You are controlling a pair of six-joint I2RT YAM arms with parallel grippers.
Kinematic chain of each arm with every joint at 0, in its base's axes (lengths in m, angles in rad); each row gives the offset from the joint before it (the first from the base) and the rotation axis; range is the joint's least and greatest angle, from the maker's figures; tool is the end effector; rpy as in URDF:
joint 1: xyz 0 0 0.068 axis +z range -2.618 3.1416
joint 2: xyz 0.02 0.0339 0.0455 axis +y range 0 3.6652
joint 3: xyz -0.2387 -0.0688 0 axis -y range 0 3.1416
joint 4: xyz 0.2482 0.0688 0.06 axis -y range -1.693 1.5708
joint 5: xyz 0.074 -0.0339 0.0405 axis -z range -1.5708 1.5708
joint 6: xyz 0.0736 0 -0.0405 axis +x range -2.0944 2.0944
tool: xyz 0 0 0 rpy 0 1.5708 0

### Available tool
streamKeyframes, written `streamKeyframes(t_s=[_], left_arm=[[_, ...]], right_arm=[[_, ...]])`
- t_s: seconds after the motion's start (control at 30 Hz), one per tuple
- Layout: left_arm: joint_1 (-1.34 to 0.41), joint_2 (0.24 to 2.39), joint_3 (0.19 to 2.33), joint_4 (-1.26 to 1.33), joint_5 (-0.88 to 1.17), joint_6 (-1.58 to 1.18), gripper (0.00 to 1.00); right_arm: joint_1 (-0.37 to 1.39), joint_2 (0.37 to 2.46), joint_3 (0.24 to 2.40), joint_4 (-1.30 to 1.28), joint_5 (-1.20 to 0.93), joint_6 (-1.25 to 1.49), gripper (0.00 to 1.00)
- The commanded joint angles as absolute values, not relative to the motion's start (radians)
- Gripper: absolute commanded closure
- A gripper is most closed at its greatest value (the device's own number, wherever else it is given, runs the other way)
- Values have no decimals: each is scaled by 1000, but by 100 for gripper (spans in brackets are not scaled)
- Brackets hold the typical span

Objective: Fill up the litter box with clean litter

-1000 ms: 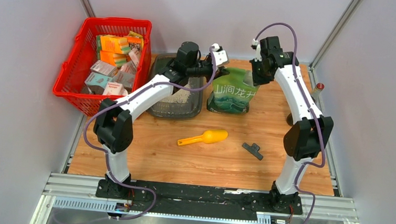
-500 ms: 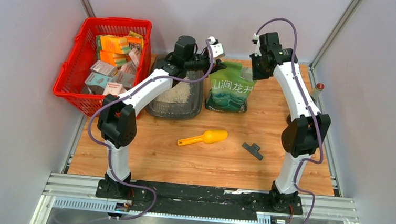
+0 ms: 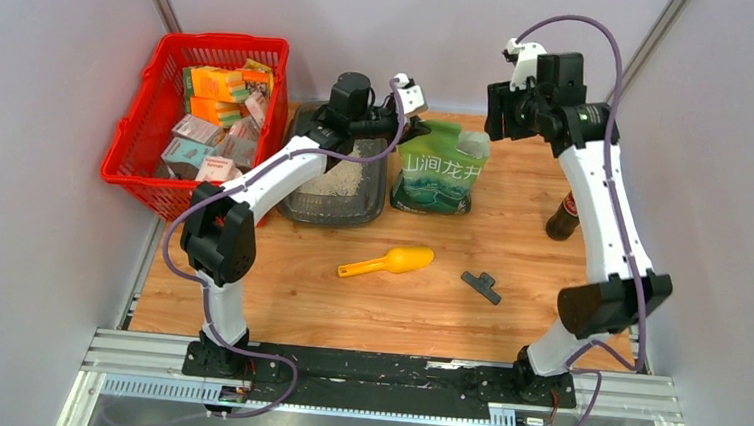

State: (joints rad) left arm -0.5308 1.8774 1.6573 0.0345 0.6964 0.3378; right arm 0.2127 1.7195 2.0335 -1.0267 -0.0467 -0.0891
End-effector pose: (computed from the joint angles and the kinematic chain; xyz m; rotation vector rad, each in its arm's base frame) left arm 0.3862 -0.2815 0.3214 1.1774 1.3240 -0.7486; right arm 0.3751 0.0845 0.3868 -0.3677 2.2556 0.1178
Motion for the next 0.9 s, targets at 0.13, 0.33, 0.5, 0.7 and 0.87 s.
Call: streamKeyframes(t_s=[0.13, 0.33, 0.5, 0.7, 0.87], left_arm=[[-535, 1766, 1713, 224, 726, 307, 82], [-538, 1718, 1697, 224, 729, 273, 53], [-540, 1585, 1559, 164, 736, 235, 50], [-563, 1378, 1203, -218, 817, 469, 50], [-613, 1304, 1007, -362, 752, 574, 51]], right_arm=[[212, 1439, 1729, -825, -229, -221, 36], [209, 1448, 1732, -807, -212, -212, 32], [199, 1454, 1704, -801, -229, -204, 29], [199, 1346, 1556, -756, -311, -250, 25], [199, 1224, 1341, -642, -397, -262, 23]])
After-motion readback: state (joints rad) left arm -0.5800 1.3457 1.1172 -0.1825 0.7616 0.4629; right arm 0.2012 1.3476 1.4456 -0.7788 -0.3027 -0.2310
